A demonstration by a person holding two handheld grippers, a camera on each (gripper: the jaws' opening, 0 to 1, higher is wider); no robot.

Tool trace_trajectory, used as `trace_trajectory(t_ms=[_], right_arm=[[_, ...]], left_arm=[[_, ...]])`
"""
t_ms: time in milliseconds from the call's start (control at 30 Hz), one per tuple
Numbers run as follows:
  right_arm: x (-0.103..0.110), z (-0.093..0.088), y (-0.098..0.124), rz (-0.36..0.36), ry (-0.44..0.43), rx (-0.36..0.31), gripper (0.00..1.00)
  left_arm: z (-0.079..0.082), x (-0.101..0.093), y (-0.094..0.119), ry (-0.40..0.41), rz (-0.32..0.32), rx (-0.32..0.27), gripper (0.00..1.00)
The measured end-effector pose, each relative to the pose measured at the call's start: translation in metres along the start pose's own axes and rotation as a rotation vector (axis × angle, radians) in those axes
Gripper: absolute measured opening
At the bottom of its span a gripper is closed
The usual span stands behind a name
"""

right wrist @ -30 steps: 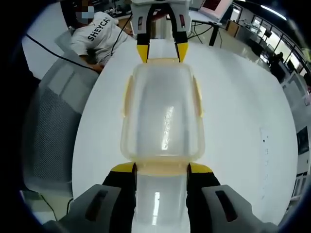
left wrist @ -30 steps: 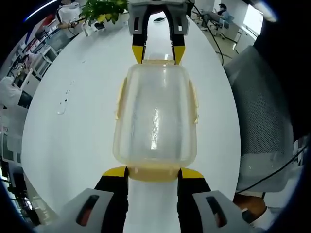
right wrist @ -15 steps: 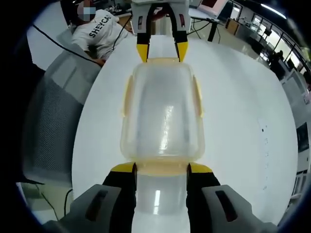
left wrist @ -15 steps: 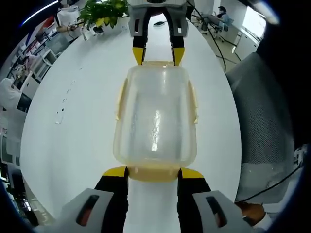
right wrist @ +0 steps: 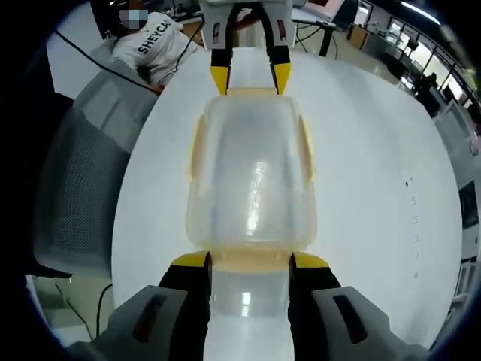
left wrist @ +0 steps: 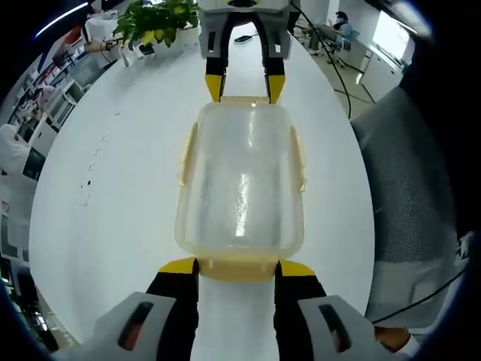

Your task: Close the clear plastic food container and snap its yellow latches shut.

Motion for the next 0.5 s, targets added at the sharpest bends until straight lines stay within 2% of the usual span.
trace_trajectory(t_ms=[500], right_arm=[[0.001, -0.028, 0.007, -0.005, -0.003, -0.001, 0.37]], left_arm=[[0.021, -0.001, -0.016, -0.005, -0.009, -0.03, 0.33]])
Point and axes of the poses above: the point that each gripper's makers call its tool centre point, and the gripper's own axes: y roughly backward along the fingers, x roughly to its left, z roughly out of its top, the point moved 8 cm from there along y, roughly backward along the fingers, and after that the axes turned 5 degrees about -z, right-handed, at the moved point
